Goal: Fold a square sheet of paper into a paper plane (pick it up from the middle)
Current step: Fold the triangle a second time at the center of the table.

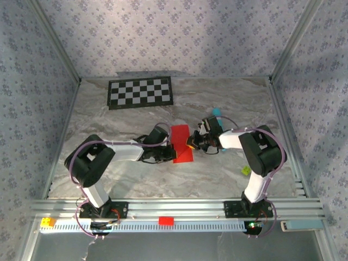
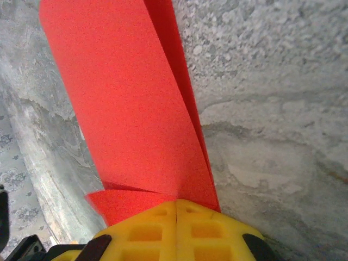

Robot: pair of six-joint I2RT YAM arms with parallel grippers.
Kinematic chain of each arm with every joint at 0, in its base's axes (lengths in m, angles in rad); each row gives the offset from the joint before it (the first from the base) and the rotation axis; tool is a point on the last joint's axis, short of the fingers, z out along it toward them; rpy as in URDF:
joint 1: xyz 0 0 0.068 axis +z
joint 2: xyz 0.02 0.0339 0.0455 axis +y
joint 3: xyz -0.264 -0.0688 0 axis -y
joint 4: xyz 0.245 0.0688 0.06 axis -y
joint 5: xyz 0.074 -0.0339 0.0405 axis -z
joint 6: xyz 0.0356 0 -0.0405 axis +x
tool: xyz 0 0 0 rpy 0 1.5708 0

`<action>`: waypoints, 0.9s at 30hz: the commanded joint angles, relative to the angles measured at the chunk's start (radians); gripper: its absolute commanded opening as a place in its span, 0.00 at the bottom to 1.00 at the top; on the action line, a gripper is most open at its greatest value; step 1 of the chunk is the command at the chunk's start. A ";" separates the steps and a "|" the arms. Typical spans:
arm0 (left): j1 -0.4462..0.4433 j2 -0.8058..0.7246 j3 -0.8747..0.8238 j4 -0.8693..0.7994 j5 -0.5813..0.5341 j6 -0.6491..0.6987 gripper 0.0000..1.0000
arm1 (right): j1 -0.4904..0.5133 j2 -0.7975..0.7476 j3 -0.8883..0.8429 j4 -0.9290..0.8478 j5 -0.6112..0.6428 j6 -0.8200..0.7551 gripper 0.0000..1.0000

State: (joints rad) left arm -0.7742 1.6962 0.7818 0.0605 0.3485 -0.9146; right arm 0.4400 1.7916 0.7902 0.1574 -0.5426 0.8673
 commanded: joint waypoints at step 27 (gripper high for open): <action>-0.002 0.139 0.106 -0.021 0.031 -0.070 0.02 | -0.008 0.029 -0.021 -0.101 0.067 -0.002 0.00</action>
State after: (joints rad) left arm -0.7723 1.8534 0.9249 0.1001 0.3744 -1.0058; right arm 0.4400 1.7916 0.7879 0.1604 -0.5423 0.8673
